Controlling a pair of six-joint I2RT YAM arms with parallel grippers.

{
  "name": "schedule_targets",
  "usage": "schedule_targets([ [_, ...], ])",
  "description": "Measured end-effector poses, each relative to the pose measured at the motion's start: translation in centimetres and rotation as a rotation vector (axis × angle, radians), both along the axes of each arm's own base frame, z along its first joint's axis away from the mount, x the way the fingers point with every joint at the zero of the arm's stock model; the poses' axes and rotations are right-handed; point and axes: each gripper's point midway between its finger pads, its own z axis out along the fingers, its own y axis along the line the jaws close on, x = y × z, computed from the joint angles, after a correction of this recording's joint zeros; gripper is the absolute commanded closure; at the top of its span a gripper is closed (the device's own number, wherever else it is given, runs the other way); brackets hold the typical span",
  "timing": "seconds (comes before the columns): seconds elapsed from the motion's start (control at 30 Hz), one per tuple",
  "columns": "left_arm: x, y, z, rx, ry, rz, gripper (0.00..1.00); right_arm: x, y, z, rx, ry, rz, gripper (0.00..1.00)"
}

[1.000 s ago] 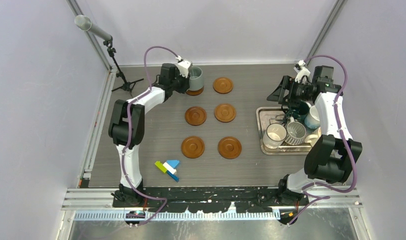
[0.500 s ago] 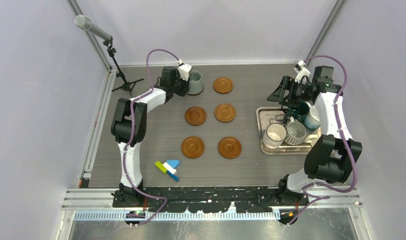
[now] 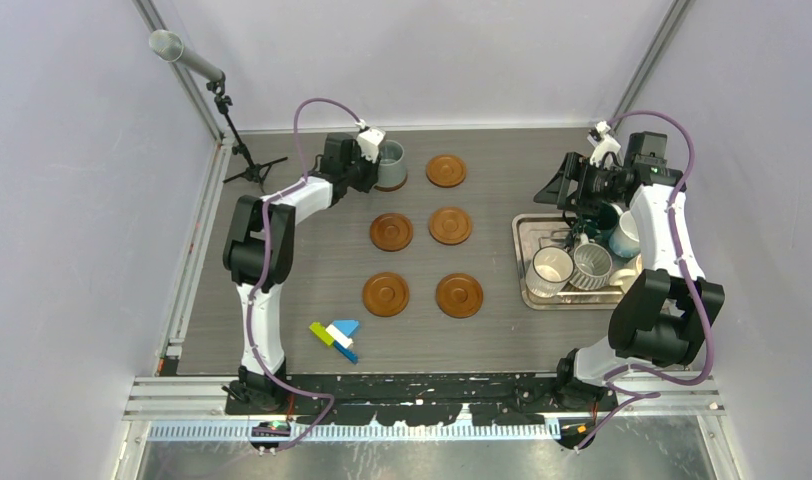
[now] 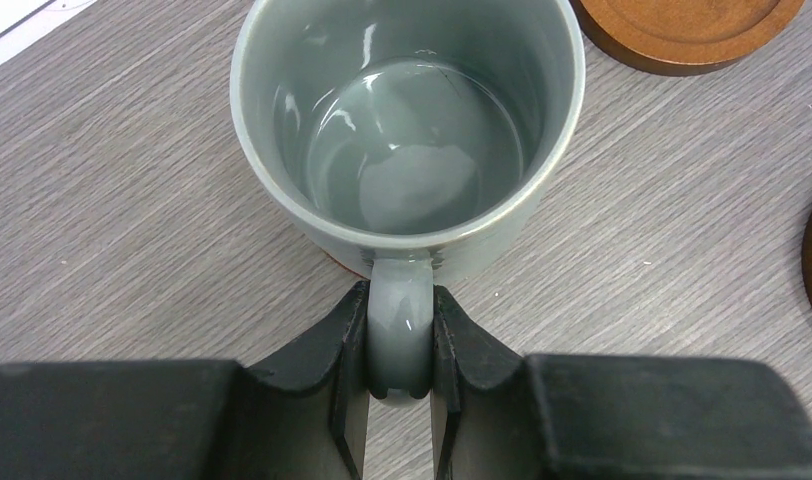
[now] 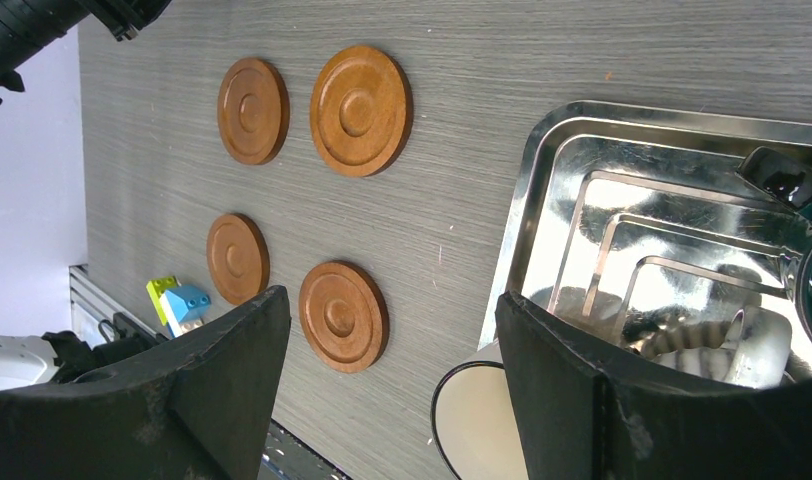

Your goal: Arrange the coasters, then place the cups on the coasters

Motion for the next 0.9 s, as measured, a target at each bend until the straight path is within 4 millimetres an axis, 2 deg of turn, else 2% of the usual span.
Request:
schedule_targets([
  [0.33,0.2,0.0,-0.2,0.01,-0.011,-0.007,0.72,0.0,0.0,0.0,-0.002,-0.001,0.002,0.2],
  [0.67,0.5,0.1,0.1,0.014,-0.028,0.0,0.44,0.0,0.0,-0.1,-0.007,-0.002,0.005,0.2],
  [0.8,0.3,0.2,0.4,0.015,-0.027,0.001,0.27,-0.2,0.1,-0.2,-0.016,0.004,0.012,0.2],
  [0.9,-0.2,0.5,1.7,0.019,-0.026,0.006,0.13,-0.6,0.3,-0.6,-0.038,0.017,0.029,0.2],
])
